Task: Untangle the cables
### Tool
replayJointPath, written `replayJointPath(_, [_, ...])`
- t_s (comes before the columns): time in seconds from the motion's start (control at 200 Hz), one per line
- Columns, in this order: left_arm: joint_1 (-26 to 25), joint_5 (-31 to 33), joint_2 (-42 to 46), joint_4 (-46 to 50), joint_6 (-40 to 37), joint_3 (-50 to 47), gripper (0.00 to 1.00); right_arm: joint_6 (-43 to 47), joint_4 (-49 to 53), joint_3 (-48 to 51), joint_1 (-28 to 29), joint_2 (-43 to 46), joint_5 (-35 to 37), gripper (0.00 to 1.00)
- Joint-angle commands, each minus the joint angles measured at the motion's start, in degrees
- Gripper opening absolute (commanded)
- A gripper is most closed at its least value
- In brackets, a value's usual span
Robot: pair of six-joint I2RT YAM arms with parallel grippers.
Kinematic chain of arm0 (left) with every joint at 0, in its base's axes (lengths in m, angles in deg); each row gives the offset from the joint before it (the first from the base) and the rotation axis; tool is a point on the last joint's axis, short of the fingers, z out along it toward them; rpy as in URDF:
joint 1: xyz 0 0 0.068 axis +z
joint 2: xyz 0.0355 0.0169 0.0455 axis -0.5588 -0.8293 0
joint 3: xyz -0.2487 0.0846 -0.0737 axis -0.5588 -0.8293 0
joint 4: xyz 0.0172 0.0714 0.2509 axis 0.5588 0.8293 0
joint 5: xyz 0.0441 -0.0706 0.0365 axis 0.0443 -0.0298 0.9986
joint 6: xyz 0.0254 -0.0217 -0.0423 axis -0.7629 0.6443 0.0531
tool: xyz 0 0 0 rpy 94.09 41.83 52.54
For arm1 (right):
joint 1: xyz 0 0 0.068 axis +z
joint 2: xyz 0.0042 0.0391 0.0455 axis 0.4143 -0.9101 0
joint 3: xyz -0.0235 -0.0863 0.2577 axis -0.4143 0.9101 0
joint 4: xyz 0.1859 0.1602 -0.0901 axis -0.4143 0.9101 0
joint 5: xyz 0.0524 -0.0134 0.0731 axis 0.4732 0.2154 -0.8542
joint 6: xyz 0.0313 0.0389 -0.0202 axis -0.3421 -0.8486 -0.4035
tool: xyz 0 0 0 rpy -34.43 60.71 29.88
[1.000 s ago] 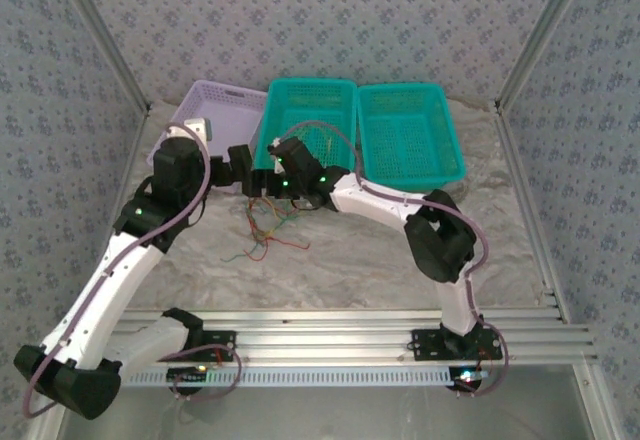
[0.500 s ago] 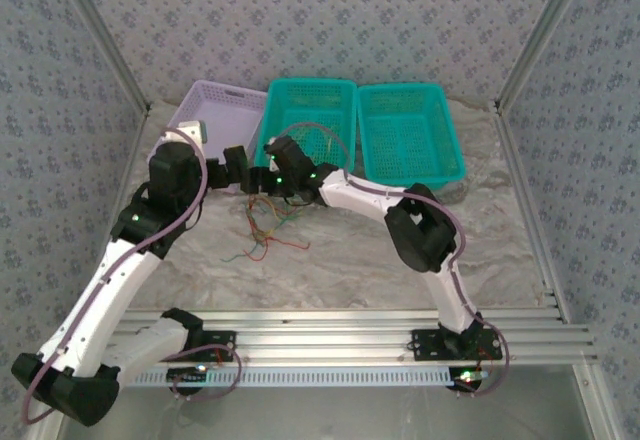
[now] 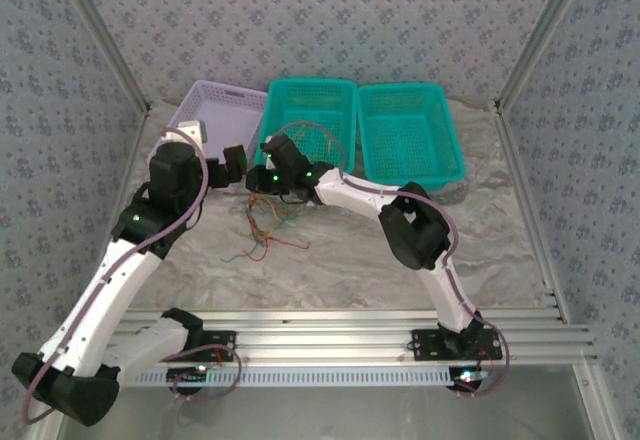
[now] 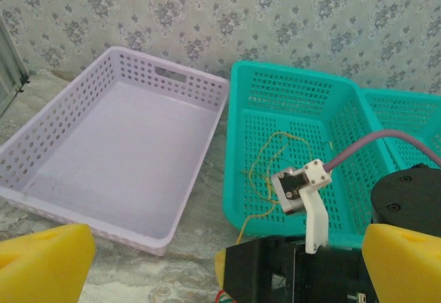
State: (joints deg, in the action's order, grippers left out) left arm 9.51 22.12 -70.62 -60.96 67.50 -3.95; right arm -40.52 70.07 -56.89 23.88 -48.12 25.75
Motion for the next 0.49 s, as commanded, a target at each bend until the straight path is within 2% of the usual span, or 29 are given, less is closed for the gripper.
replayJointPath(0.0, [0.30, 0.86, 0.68, -1.09, -1.20, -0.14, 1.00, 0.50, -0.43, -0.59, 0.03, 1.74, 0.48, 0.09])
replayJointPath(0.095, [0.30, 1.11, 0.75, -1.16, -1.49, -0.32, 1.00, 0.03, -0.88, 0.49, 0.01, 2.52, 0.35, 0.00])
replayJointPath(0.49, [0.21, 1.19, 0.60, -1.34, -2.01, -0.52, 1.00, 1.77, -1.71, 4.86, -1.34, 12.65, 2.10, 0.00])
